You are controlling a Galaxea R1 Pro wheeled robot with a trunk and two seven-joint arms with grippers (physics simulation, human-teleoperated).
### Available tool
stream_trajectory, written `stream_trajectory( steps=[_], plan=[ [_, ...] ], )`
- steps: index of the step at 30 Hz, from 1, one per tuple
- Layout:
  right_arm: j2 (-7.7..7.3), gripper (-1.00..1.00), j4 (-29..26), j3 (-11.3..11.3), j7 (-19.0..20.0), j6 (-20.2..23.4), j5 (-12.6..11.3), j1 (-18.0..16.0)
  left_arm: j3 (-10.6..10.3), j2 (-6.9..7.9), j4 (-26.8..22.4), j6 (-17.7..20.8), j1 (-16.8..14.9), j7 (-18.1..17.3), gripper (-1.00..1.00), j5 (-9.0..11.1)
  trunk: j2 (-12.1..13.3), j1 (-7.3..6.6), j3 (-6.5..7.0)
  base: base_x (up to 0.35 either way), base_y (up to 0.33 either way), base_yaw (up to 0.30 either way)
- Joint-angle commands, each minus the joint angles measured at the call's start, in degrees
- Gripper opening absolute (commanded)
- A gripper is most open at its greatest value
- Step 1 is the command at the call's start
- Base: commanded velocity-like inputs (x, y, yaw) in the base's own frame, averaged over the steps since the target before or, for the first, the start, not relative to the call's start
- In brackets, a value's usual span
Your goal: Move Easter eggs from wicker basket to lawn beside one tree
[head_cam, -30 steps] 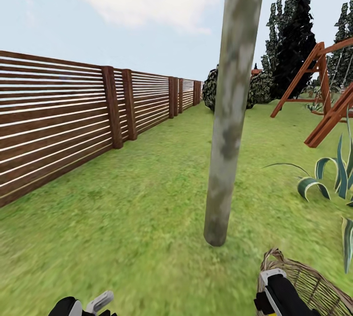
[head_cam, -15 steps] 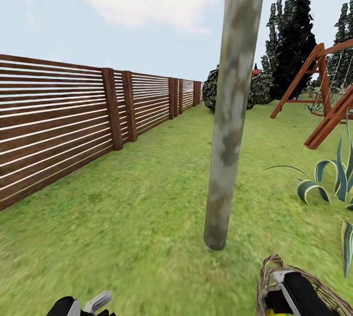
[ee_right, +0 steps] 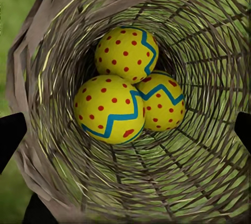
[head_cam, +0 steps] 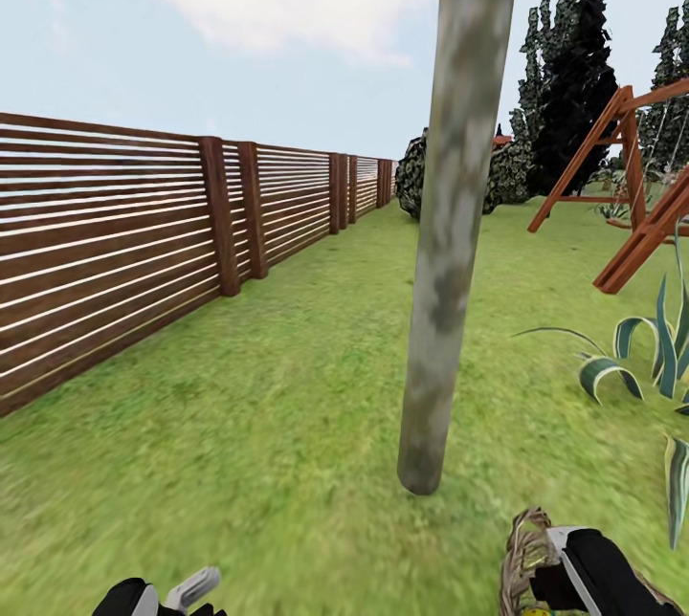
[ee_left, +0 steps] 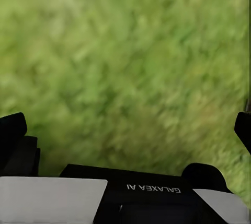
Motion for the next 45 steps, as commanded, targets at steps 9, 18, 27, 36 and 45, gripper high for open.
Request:
stream_trajectory(
  steps=[9,18,27,36,45],
  plan=[
    [-0.11,1.0,-0.1,-0.1,0.3,0.2,-0.3,0.0,0.2,-0.03,0.0,0.3,0.0,-0.3,1.0,-0.3,3.6,-1.99,1.56,0.0,0.0,0.0],
    [-0.02,1.0,-0.1,-0.1,0.3,0.2,-0.4,0.0,0.2,-0.13,0.0,-0.6,0.0,-0.3,1.0,-0.2,3.6,-1.99,1.56,0.002,-0.011,0.0],
    [-0.01,1.0,-0.1,-0.1,0.3,0.2,-0.5,0.0,0.3,-0.15,0.0,-3.7,0.0,-0.4,1.0,-0.2,3.6,-1.99,1.56,0.039,-0.142,0.0],
    [0.05,1.0,-0.1,-0.1,0.3,0.2,-0.5,0.0,0.3,-0.25,0.1,-3.7,0.0,-0.3,1.0,-0.2,3.6,-1.99,1.63,0.001,-0.005,-0.036],
    [0.13,1.0,-0.1,-0.1,0.3,0.2,-0.5,0.0,0.3,-0.23,0.1,-3.6,0.0,-0.2,1.0,-0.2,1.2,-0.67,0.57,0.0,0.0,-0.006]
  ],
)
